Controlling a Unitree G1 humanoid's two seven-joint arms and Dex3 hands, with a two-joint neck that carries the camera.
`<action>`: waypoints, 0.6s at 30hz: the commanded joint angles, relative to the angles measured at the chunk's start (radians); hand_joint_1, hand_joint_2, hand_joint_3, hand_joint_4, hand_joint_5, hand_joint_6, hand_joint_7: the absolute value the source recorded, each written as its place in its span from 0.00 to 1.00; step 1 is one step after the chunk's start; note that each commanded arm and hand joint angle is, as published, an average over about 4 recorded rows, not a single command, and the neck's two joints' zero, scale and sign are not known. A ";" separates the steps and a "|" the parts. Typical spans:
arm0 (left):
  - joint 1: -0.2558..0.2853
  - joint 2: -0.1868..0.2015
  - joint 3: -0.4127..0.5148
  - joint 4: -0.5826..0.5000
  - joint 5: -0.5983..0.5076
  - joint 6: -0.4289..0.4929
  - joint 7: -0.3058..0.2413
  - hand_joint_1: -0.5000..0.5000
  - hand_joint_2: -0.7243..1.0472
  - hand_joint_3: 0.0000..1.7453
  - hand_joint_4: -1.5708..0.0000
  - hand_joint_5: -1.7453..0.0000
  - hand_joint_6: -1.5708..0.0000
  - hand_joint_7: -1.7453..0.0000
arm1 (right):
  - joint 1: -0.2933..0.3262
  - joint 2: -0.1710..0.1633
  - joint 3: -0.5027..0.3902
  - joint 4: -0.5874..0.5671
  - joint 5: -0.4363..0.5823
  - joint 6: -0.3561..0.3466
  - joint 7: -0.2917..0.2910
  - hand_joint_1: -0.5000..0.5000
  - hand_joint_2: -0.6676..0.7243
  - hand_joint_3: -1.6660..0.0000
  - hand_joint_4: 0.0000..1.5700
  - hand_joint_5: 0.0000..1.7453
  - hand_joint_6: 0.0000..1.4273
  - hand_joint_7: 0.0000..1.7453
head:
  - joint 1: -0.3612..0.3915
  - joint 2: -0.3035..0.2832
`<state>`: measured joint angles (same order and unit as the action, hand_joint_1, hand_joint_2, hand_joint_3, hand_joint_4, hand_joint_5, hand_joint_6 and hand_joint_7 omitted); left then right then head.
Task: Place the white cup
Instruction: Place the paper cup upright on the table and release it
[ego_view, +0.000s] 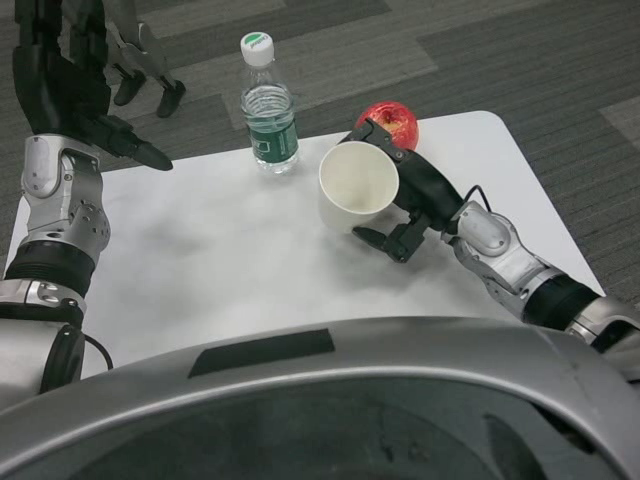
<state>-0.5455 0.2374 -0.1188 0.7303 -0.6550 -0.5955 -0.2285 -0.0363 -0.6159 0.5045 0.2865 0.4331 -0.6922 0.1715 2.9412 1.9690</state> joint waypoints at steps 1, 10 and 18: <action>-0.024 0.003 0.002 0.008 -0.002 -0.003 -0.001 0.11 0.05 0.05 1.00 0.88 1.00 0.79 | 0.016 -0.015 0.003 -0.005 0.001 0.003 0.000 0.08 0.09 0.14 0.14 0.78 0.00 0.92 | -0.002 -0.004; -0.027 0.003 -0.002 0.018 -0.005 -0.003 -0.001 0.11 0.05 0.05 1.00 0.88 1.00 0.78 | 0.051 -0.022 -0.004 -0.003 0.000 -0.001 0.000 0.08 0.09 0.14 0.12 0.82 0.00 0.96 | -0.006 -0.013; -0.031 0.003 -0.005 0.026 -0.005 -0.003 0.000 0.11 0.05 0.05 1.00 0.88 1.00 0.80 | 0.063 -0.026 0.002 -0.012 -0.005 -0.001 0.000 0.08 0.09 0.14 0.01 0.89 0.00 0.96 | 0.001 -0.017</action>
<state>-0.5476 0.2374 -0.1266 0.7477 -0.6574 -0.5955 -0.2285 0.0164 -0.6319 0.5044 0.2825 0.4303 -0.6922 0.1717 2.9434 1.9540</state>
